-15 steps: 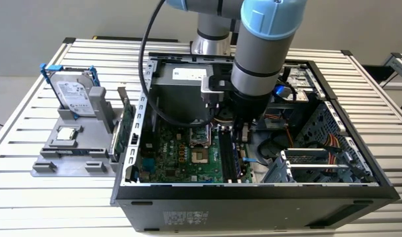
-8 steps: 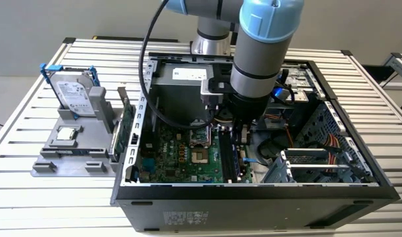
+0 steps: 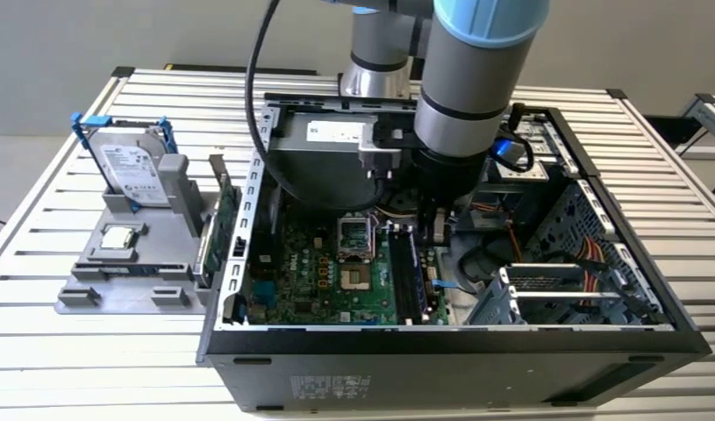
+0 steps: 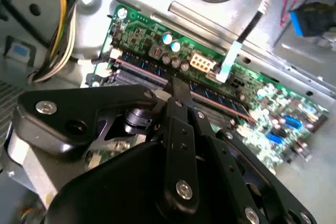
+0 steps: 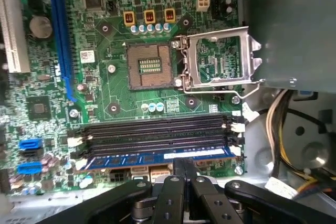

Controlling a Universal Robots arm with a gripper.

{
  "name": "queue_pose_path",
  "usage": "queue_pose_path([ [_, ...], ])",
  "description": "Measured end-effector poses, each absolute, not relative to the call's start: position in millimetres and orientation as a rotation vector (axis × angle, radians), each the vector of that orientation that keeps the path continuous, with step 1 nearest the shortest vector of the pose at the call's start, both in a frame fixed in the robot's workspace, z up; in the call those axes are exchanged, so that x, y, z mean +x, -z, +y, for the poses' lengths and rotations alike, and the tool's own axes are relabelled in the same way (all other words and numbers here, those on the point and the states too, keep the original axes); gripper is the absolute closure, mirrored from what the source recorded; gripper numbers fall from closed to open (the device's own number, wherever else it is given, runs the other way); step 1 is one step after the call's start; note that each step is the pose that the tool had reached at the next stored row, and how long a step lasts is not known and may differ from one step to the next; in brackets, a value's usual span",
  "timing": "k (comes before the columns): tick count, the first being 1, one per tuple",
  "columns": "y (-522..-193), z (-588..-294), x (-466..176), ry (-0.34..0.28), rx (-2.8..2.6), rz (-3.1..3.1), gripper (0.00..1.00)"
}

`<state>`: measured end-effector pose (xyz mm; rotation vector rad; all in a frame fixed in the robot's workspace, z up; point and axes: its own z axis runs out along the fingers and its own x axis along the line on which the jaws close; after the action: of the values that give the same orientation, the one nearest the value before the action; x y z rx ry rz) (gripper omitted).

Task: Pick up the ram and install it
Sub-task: 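Press down the ram until it locks into place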

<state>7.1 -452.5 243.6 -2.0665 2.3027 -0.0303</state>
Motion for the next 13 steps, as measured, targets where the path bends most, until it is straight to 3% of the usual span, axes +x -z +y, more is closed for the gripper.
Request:
queue_pose_path([
  [13, -287, -453, 7, 0.02, -2.079, 2.309, 1.0],
])
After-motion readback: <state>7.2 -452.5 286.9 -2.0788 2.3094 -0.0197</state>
